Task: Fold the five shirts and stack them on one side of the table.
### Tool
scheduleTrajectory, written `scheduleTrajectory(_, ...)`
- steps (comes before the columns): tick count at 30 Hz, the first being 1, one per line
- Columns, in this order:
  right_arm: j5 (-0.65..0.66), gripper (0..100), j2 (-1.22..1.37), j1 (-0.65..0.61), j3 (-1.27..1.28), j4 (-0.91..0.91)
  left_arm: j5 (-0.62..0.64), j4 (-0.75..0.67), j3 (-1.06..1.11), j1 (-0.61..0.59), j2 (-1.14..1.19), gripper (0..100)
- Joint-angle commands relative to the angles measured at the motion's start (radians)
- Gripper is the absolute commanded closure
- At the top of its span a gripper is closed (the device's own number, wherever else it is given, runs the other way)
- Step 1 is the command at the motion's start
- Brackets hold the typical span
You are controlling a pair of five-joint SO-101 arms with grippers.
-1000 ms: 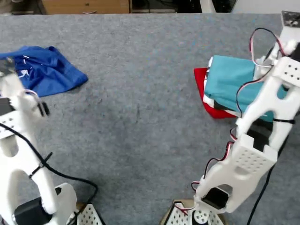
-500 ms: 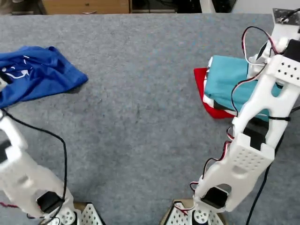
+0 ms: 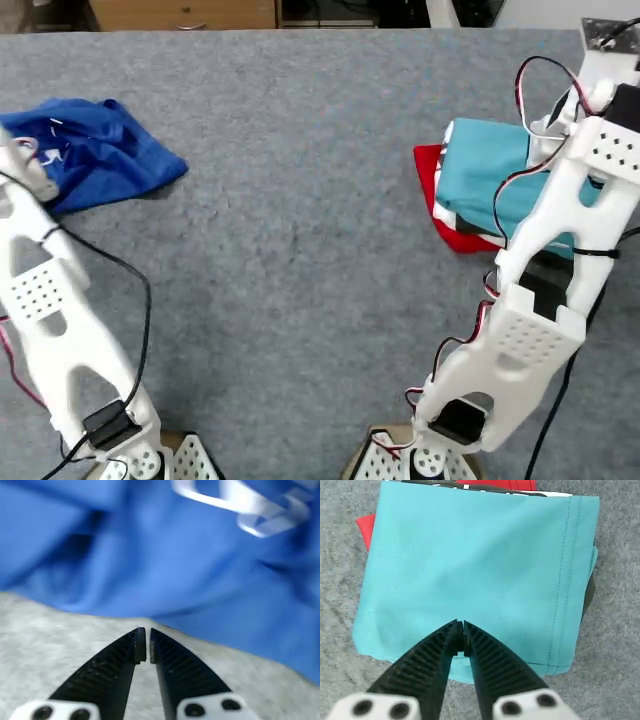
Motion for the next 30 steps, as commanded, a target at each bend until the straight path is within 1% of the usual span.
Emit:
scheduleTrajectory(1,-0.009,99.6,-0.016,-0.018,-0.044,0.020,-0.029,0.034,-0.071,0.038,-0.028,98)
scheduleTrajectory(4,-0.009,99.6,-0.018,-0.018,-0.045,0.020,-0.035,0.034,0.051,0.057,-0.084,98)
scheduleTrajectory(7,-0.011,99.6,-0.018,-0.018,-0.039,0.020,-0.077,0.034,0.272,0.089,-0.196,98)
scheduleTrajectory(10,-0.011,99.6,-0.018,-0.018,-0.039,0.020,-0.126,0.032,0.522,0.146,-0.341,98)
scheduleTrajectory(12,-0.011,99.6,-0.018,-0.018,-0.039,0.020,-0.133,0.029,0.652,0.183,-0.438,98)
scheduleTrajectory(14,-0.011,99.6,-0.018,-0.018,-0.039,0.020,-0.129,0.028,0.738,0.207,-0.524,98)
scheduleTrajectory(16,-0.009,99.6,-0.018,-0.018,-0.039,0.020,-0.127,0.009,0.764,0.218,-0.590,98)
scheduleTrajectory(19,-0.009,99.6,-0.018,-0.018,-0.039,0.020,-0.100,-0.133,0.756,0.203,-0.625,98)
scheduleTrajectory(22,-0.005,99.6,-0.018,-0.018,-0.044,0.020,-0.015,-0.295,0.730,0.149,-0.622,98)
scheduleTrajectory(24,-0.003,99.6,-0.035,-0.018,-0.038,0.020,0.069,-0.388,0.740,0.106,-0.611,97)
scheduleTrajectory(25,-0.003,99.6,-0.044,-0.018,-0.036,0.020,0.097,-0.417,0.744,0.089,-0.601,95)
scheduleTrajectory(28,-0.002,99.4,-0.084,-0.018,-0.010,0.020,0.133,-0.402,0.732,0.052,-0.553,80)
scheduleTrajectory(30,0.005,99.4,-0.108,-0.019,0.018,0.020,0.160,-0.397,0.732,0.043,-0.510,79)
